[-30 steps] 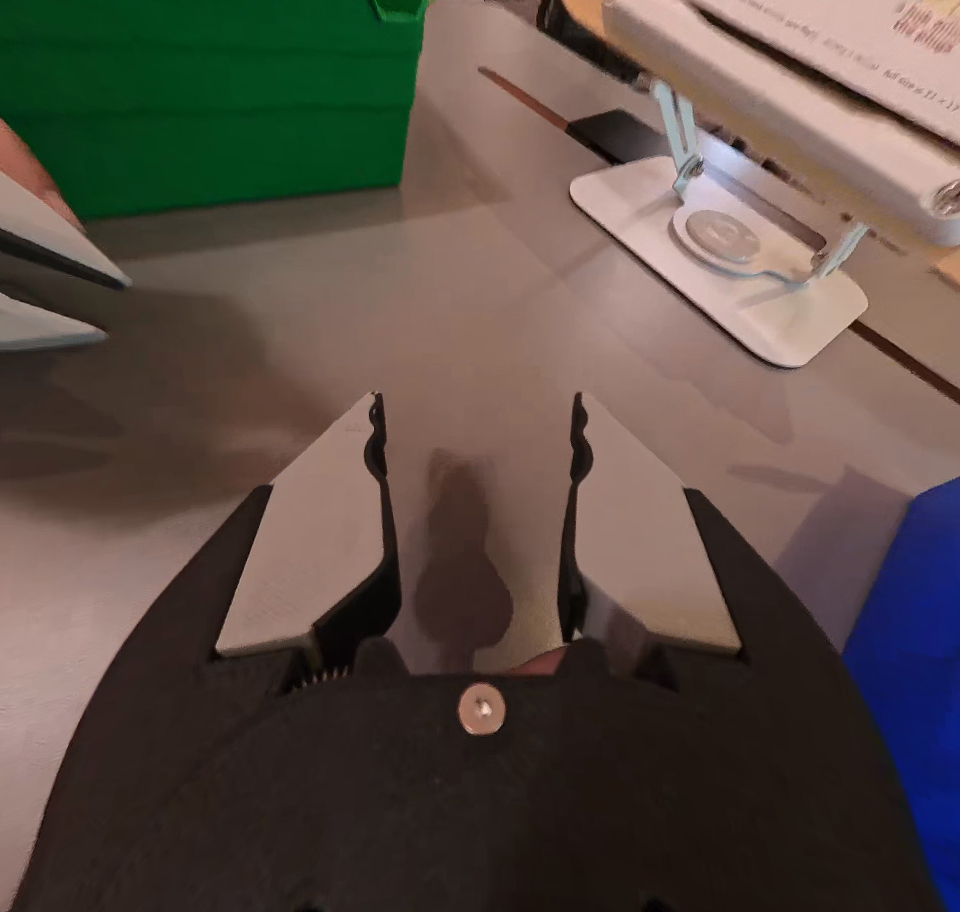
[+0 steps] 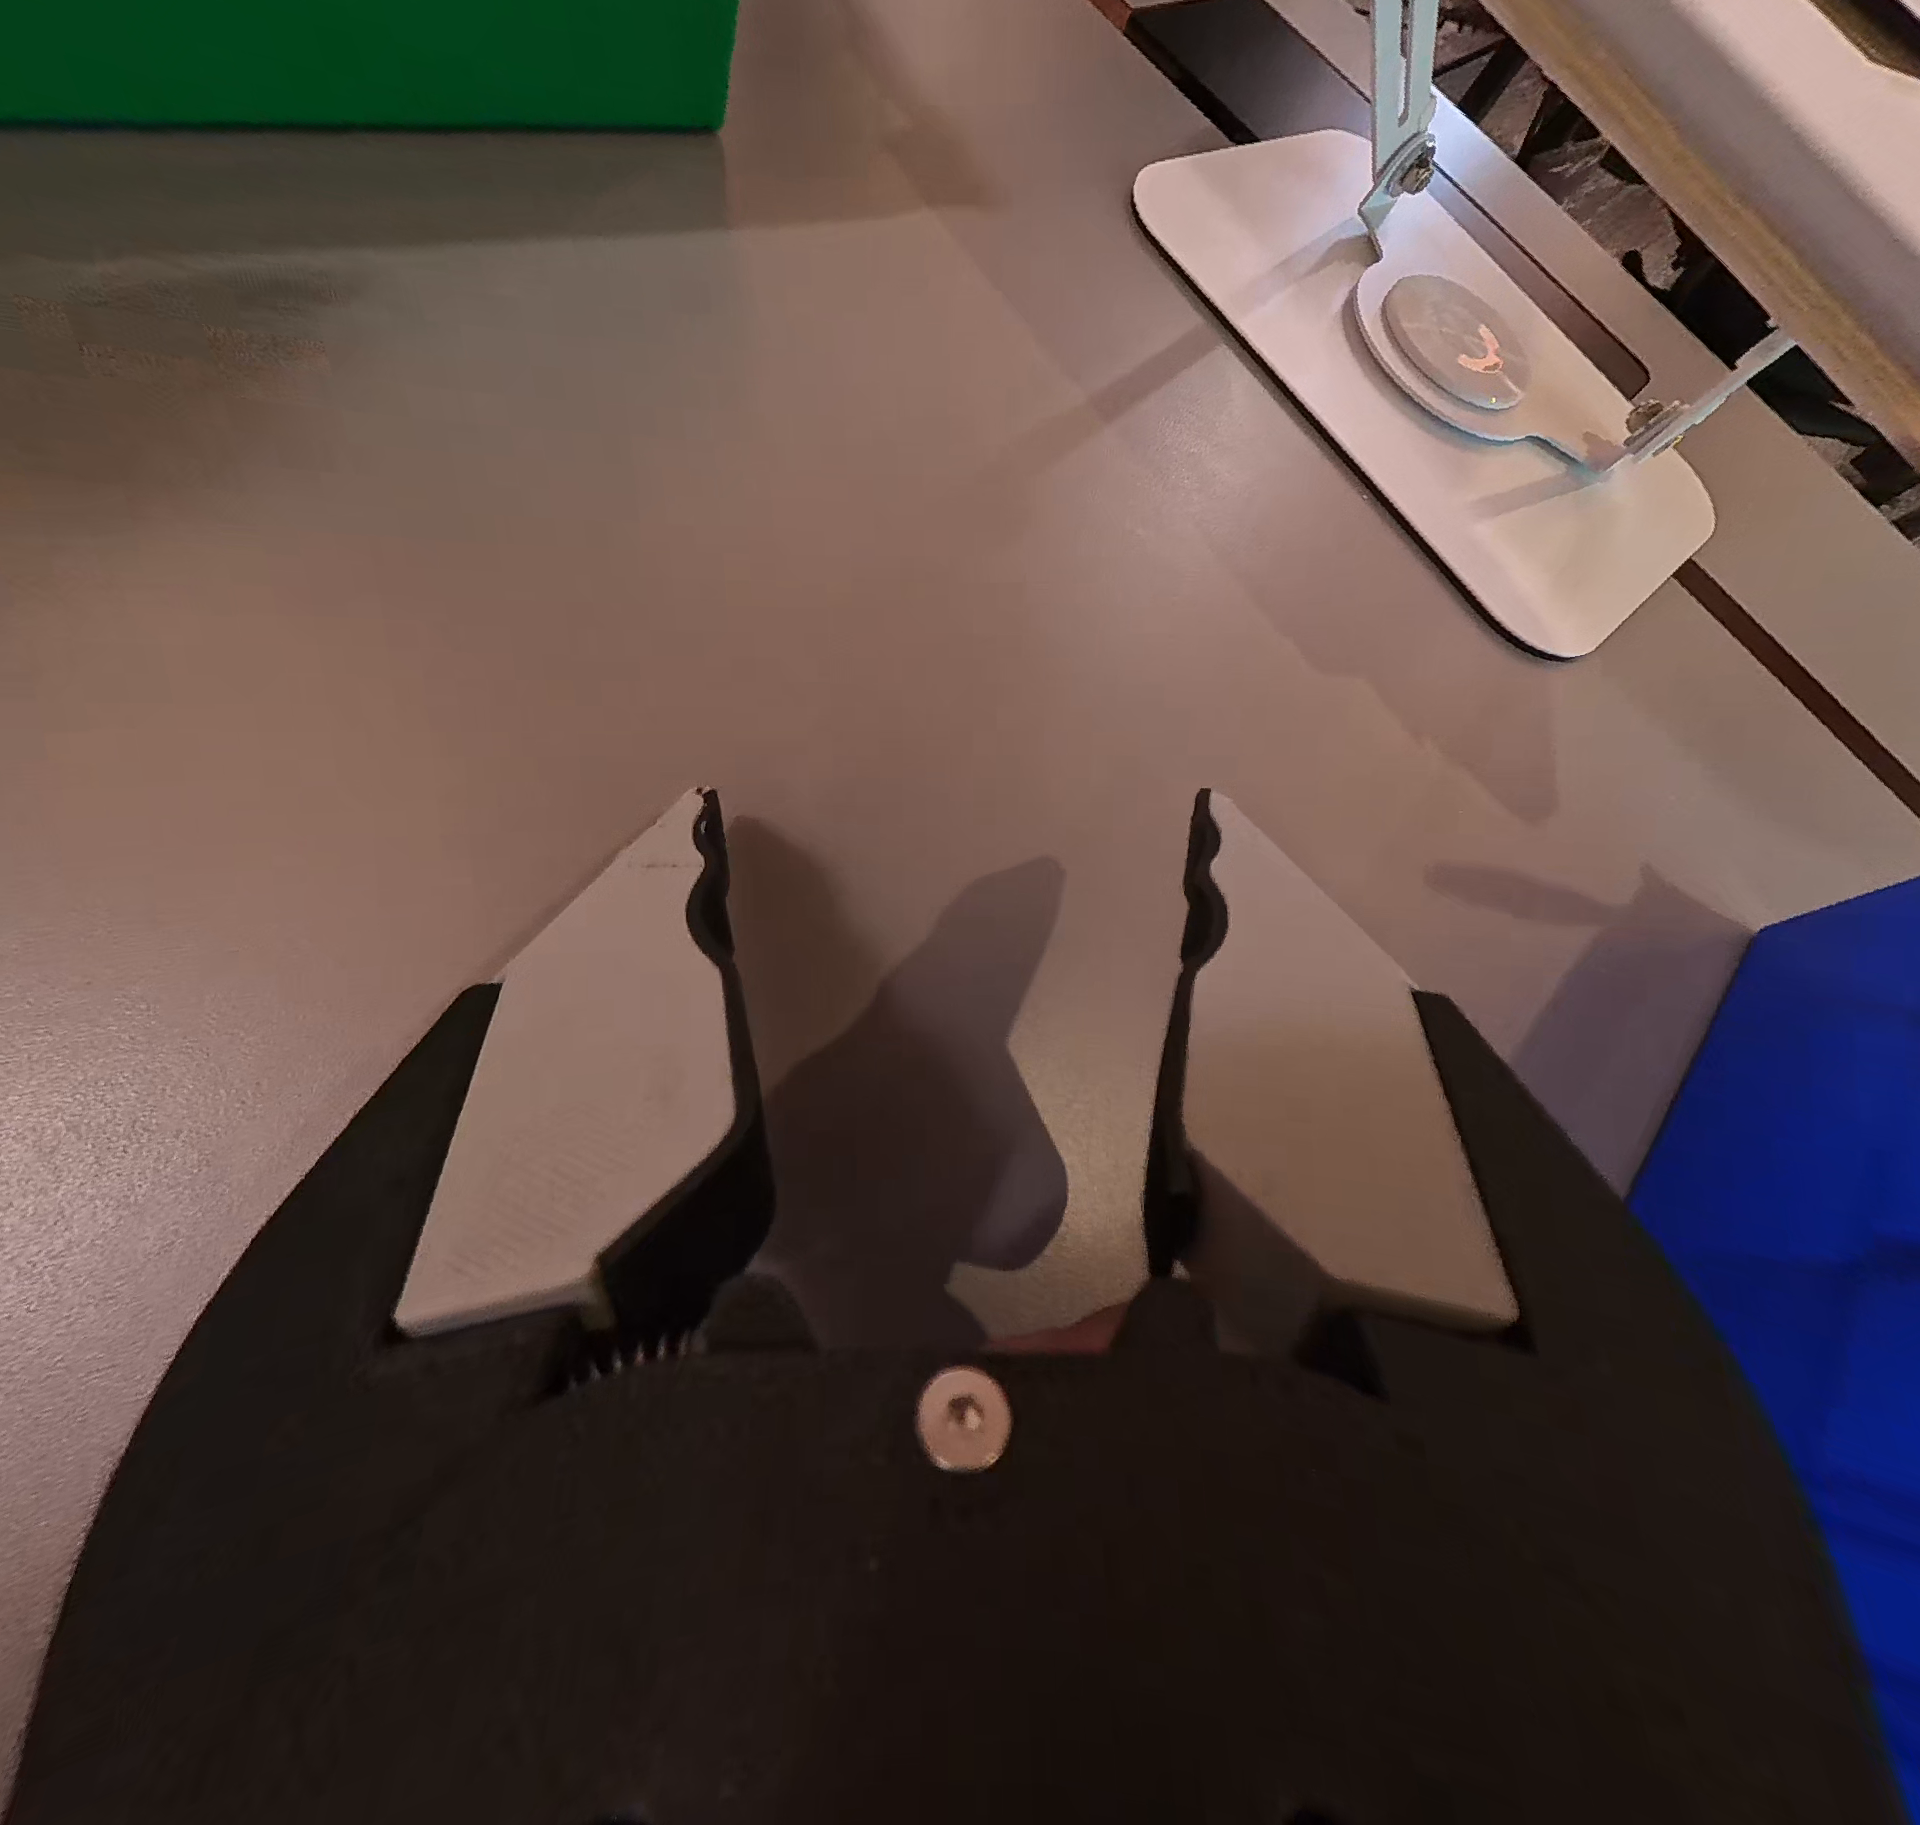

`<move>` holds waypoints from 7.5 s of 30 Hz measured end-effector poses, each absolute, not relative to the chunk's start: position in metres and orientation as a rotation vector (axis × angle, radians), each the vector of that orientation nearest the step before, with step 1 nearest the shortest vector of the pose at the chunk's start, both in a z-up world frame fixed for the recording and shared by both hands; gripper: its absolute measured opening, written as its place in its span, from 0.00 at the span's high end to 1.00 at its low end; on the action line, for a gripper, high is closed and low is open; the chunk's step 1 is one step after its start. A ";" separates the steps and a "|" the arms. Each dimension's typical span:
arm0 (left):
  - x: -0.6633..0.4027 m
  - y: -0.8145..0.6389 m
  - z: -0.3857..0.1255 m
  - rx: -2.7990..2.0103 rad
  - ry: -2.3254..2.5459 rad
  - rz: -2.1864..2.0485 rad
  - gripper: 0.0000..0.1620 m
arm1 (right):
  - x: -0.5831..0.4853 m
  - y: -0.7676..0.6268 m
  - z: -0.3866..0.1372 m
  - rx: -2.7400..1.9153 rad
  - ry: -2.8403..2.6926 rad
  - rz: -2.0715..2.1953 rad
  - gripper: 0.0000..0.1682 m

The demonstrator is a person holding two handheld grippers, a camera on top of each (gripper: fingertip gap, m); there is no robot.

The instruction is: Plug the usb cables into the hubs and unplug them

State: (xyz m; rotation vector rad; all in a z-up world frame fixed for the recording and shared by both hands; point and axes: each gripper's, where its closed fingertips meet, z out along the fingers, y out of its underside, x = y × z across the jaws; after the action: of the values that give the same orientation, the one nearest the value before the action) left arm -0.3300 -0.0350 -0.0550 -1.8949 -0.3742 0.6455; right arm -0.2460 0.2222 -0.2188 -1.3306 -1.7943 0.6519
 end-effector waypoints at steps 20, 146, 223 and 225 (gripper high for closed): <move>-0.473 -0.030 -0.132 -2.754 -0.014 0.886 0.97 | -0.246 0.218 -0.223 -1.345 -1.839 0.691 0.49; -0.251 0.099 0.461 -1.314 -0.225 0.639 1.00 | -0.238 0.231 -0.178 -1.346 -1.604 0.830 0.45; -0.285 0.183 -0.028 -2.333 0.135 0.261 0.91 | -0.212 0.225 -0.109 -1.159 -1.389 1.080 0.57; -0.287 0.179 -0.032 -2.340 0.094 0.203 0.82 | -0.210 0.222 -0.103 -1.134 -1.380 1.106 0.56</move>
State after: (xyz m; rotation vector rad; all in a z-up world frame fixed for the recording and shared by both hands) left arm -0.2872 0.1791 -0.0319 -2.3400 0.0941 0.2027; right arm -0.2098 0.2222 -0.1034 -1.1335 -1.3800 1.1062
